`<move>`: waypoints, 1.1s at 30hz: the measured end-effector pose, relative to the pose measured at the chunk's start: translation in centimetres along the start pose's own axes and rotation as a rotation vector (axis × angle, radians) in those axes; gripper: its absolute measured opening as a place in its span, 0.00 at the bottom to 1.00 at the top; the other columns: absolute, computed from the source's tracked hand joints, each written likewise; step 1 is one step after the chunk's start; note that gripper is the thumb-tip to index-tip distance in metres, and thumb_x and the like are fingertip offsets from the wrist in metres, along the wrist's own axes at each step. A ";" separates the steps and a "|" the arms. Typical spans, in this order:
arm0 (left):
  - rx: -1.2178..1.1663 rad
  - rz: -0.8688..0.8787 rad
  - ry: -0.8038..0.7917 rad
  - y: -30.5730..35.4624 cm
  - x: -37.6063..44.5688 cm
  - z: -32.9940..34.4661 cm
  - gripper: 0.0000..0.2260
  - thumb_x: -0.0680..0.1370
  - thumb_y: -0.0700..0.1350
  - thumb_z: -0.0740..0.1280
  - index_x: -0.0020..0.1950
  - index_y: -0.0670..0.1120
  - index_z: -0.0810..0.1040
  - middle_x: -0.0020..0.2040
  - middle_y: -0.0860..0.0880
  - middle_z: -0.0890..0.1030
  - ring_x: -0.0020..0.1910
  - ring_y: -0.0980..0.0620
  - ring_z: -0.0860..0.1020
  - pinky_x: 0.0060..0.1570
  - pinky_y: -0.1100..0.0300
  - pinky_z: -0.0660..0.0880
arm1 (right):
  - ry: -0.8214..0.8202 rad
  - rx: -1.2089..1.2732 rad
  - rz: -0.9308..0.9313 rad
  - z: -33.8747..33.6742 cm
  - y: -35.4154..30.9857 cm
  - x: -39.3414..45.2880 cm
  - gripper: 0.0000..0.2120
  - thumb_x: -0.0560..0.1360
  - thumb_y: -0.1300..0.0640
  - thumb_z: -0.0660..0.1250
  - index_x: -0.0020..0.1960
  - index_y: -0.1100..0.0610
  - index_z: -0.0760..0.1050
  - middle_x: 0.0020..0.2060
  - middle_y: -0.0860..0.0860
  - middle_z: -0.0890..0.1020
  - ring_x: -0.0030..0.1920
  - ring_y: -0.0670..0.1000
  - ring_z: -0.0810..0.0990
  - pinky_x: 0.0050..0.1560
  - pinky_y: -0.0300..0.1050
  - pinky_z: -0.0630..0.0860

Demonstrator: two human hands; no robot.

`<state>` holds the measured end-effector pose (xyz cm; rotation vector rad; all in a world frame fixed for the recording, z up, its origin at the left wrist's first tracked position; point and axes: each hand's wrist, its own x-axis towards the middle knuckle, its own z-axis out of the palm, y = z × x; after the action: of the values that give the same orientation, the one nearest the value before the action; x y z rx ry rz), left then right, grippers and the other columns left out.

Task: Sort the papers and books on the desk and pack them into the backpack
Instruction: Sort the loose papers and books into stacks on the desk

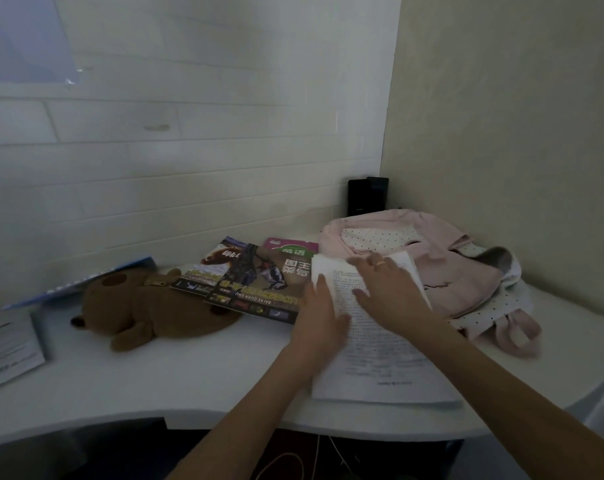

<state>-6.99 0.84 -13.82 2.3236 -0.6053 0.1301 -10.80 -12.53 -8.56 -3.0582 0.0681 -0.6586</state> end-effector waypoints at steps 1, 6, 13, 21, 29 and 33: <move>0.069 0.072 0.014 -0.3 0.1 -0.2 0.30 0.78 0.41 0.63 0.76 0.37 0.53 0.72 0.36 0.60 0.70 0.37 0.62 0.69 0.47 0.63 | -0.020 0.063 -0.083 0.5 -1.1 0.2 0.26 0.78 0.50 0.61 0.74 0.49 0.60 0.71 0.53 0.68 0.69 0.55 0.67 0.66 0.53 0.66; 0.274 0.265 0.182 -3.7 0.6 -3.5 0.16 0.71 0.35 0.61 0.58 0.37 0.77 0.57 0.39 0.78 0.61 0.38 0.73 0.64 0.45 0.69 | -0.073 0.159 -0.086 4.1 -2.9 0.9 0.23 0.79 0.48 0.59 0.73 0.49 0.62 0.72 0.51 0.67 0.72 0.52 0.65 0.70 0.51 0.60; 0.410 -0.451 0.313 -9.8 2.1 -11.3 0.29 0.77 0.57 0.62 0.72 0.42 0.63 0.72 0.35 0.63 0.73 0.35 0.57 0.72 0.41 0.48 | -0.290 0.310 -0.364 5.1 -6.6 1.7 0.35 0.75 0.44 0.65 0.76 0.49 0.55 0.76 0.49 0.59 0.76 0.49 0.56 0.75 0.48 0.46; 0.108 -0.570 0.261 -13.8 3.9 -17.6 0.16 0.76 0.47 0.68 0.56 0.35 0.76 0.54 0.37 0.80 0.52 0.40 0.78 0.47 0.54 0.73 | -0.250 0.189 -0.261 7.5 -12.1 4.2 0.23 0.79 0.62 0.57 0.73 0.57 0.60 0.68 0.59 0.69 0.66 0.60 0.70 0.63 0.52 0.69; -0.408 -0.622 0.234 -14.7 3.2 -20.1 0.04 0.82 0.40 0.60 0.53 0.39 0.68 0.40 0.41 0.78 0.21 0.51 0.79 0.20 0.62 0.76 | -0.337 0.463 -0.385 5.7 -11.8 6.6 0.21 0.80 0.58 0.60 0.73 0.53 0.66 0.66 0.57 0.74 0.64 0.58 0.74 0.60 0.44 0.70; -0.552 -0.679 0.179 -14.6 1.6 -20.7 0.05 0.82 0.40 0.59 0.46 0.43 0.71 0.41 0.42 0.79 0.22 0.50 0.80 0.21 0.61 0.77 | -0.297 0.526 -0.391 5.0 -13.4 7.0 0.20 0.81 0.53 0.59 0.72 0.50 0.67 0.69 0.56 0.72 0.66 0.57 0.71 0.62 0.46 0.70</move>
<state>2.73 23.39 -7.29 1.8285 0.2356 -0.1333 -1.78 0.51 -9.96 -2.6215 -0.6132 -0.1714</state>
